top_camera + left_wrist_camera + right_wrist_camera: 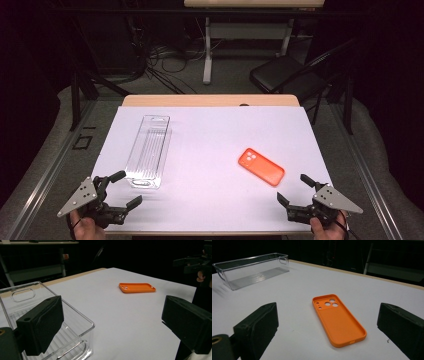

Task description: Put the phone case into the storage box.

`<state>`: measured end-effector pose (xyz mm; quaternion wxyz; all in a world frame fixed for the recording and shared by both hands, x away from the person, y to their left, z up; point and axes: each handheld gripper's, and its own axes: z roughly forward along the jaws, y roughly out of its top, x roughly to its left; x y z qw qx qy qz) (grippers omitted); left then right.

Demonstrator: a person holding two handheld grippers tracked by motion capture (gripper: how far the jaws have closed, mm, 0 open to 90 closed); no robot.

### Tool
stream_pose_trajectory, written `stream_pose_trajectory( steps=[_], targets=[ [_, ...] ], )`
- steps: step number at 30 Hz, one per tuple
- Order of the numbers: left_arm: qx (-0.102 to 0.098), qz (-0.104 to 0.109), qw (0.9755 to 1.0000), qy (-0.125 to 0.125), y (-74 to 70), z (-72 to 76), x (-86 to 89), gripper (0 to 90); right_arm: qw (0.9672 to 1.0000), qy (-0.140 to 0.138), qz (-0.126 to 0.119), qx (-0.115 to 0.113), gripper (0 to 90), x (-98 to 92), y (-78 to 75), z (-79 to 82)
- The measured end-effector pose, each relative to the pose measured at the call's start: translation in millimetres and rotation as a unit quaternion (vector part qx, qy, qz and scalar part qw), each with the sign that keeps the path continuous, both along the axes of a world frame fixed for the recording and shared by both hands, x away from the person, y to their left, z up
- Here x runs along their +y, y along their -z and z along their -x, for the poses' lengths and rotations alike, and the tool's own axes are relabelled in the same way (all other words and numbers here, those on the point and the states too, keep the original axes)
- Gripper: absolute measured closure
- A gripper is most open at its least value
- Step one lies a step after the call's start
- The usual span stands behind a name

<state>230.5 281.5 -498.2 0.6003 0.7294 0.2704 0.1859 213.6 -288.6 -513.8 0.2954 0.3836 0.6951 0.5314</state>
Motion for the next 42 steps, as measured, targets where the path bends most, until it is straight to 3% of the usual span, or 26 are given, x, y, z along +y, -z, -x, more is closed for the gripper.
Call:
stream_pose_trajectory(
  steps=[9, 17, 23, 25, 31, 42],
  targets=[
    [0.005, -0.001, 1.0000, 0.005, 0.0, -0.9, -0.6, 4.3, 0.9999, 0.004, 0.012, 0.011, 3.5, 1.7, -2.8, -4.4],
    [0.013, -0.002, 0.9999, 0.005, -0.5, -0.8, -2.0, 4.3, 0.9979, 0.020, 0.040, 0.046, 3.6, 5.9, -8.1, -15.3],
    [0.019, 0.003, 0.9997, 0.012, -2.5, -1.0, -2.5, 4.2, 0.9973, 0.019, 0.038, 0.059, 3.6, 2.9, -10.6, -21.2],
    [0.024, 0.003, 0.9997, 0.007, -2.8, -0.7, -2.3, 4.3, 0.9966, 0.018, 0.036, 0.071, 3.6, 2.1, -10.6, -23.7],
    [0.040, 0.004, 0.9992, -0.003, -2.4, -2.2, -2.3, 4.3, 0.9932, 0.019, 0.066, 0.094, 3.7, 2.6, -12.7, -34.7],
    [0.061, -0.008, 0.9981, -0.007, -2.4, -4.4, -3.5, 4.3, 0.9890, 0.007, 0.076, 0.127, 4.2, 2.4, -18.1, -54.0]
  ],
)
